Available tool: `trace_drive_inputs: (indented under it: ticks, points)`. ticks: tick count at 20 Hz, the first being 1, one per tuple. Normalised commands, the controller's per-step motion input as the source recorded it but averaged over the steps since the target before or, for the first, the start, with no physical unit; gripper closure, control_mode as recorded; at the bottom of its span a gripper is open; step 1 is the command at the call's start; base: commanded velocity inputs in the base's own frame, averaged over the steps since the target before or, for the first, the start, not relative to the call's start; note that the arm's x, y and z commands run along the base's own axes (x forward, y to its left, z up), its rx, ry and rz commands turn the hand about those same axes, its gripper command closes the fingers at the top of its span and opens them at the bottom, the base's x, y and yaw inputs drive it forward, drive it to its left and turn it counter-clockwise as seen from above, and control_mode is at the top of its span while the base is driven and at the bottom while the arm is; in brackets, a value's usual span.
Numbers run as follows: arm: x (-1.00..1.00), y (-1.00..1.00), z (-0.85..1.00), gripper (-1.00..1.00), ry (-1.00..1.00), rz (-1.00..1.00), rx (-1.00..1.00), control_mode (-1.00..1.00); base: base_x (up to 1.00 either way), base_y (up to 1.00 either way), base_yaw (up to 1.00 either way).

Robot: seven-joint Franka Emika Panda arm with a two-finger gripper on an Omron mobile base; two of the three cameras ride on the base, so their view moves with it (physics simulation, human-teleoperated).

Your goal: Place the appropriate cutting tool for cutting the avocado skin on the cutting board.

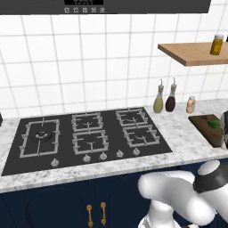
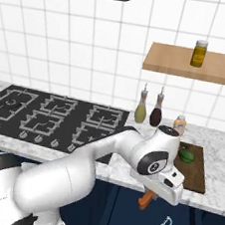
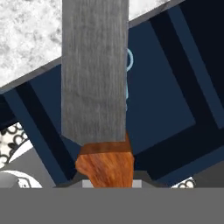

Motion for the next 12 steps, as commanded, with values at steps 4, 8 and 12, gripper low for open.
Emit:
trace_drive_inputs:
  ticks: [4,8,12]
  points:
    - [1.00,-0.42,0.00,1.00,0.00,0.00,0.01,-1.00,0.00,0.00,0.00]
    - [0.99,-0.37,-0.04,1.00,0.00,0.00,0.01,-1.00,0.00,0.00,0.00]
    - [0.95,-0.37,-0.13,1.00,0.00,0.00,0.00,-1.00,0.00,0.00,0.00]
